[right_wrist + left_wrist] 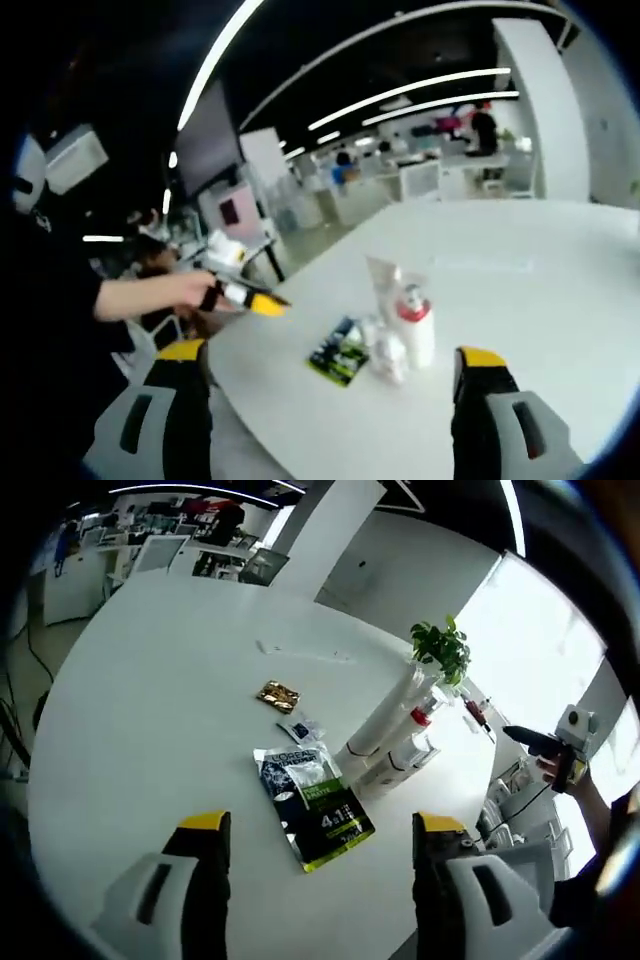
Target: Arrange the skincare products in the storage area until every visible bottle or jar stands upright without overlapping.
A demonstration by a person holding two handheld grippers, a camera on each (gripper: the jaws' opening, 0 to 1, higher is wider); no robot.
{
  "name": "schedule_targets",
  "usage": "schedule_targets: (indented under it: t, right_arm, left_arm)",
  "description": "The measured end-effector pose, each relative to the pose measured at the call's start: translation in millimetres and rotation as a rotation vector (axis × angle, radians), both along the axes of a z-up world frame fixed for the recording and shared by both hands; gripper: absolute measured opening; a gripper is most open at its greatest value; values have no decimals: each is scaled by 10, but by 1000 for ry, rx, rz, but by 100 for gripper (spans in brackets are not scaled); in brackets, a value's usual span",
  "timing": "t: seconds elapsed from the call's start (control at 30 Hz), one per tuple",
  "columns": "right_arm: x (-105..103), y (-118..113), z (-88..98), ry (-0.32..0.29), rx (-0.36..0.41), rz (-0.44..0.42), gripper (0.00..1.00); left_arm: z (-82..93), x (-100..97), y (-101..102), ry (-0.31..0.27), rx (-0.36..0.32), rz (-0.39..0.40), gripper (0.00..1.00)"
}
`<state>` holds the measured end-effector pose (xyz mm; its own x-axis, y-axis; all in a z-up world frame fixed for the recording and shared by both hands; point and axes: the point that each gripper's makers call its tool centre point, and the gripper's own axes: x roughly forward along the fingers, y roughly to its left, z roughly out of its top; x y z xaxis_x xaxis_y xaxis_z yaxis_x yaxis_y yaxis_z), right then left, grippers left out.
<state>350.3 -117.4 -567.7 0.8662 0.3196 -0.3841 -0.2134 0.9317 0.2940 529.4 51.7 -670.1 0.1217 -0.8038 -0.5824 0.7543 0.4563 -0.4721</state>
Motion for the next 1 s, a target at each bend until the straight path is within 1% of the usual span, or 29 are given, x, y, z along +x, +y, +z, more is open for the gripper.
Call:
schedule_targets:
  t: [0.1,0.13,0.27,0.3,0.33,0.4,0.47,0.53,0.6,0.67,0.73,0.83,0.93,1.0]
  right_arm:
    - [-4,21,-19,17,-35,15,99]
    - [-2,29,-17,18,-48,20,99]
    - [3,45,3,18,-60,25,99]
    - [8,45,17,13,-59,20,99]
    - [26,22,56,-8,-63,-1,99]
    - [28,19,107,-26,-41,-20,98]
    - [19,26,139,-39,-18,-29,98]
    - [4,40,149,-43,-15,-28,98]
    - [-16,52,144,-37,-19,-24,98]
    - [-48,62,148,-37,-24,-22,98]
    - [-65,65,157,-39,-10,-30,98]
    - [-87,66,195,-51,13,-44,98]
    - [-108,69,221,-58,16,-48,98]
    - [-130,62,221,-52,9,-50,98]
  left_arm:
    - [130,-73,78,-26,-6,5,71]
    - [187,-102,108,-44,-9,5,73]
    - [355,-220,188,-71,-26,-3,76]
    - [389,-244,202,-73,-32,-4,77]
    - [437,-277,221,-81,-40,-6,79]
    - [460,-324,260,-96,-38,-5,81]
    - [425,-394,321,-99,-8,-19,81]
    - [408,-442,367,-103,7,-20,81]
    - [421,-492,419,-99,7,-15,82]
    - [471,-536,449,-94,-9,-10,84]
    - [527,-570,473,-87,-22,-5,87]
    - [615,-598,505,-103,-32,-2,90]
    - [698,-625,532,-118,-38,-4,92]
    - [760,-645,553,-131,-39,-10,94]
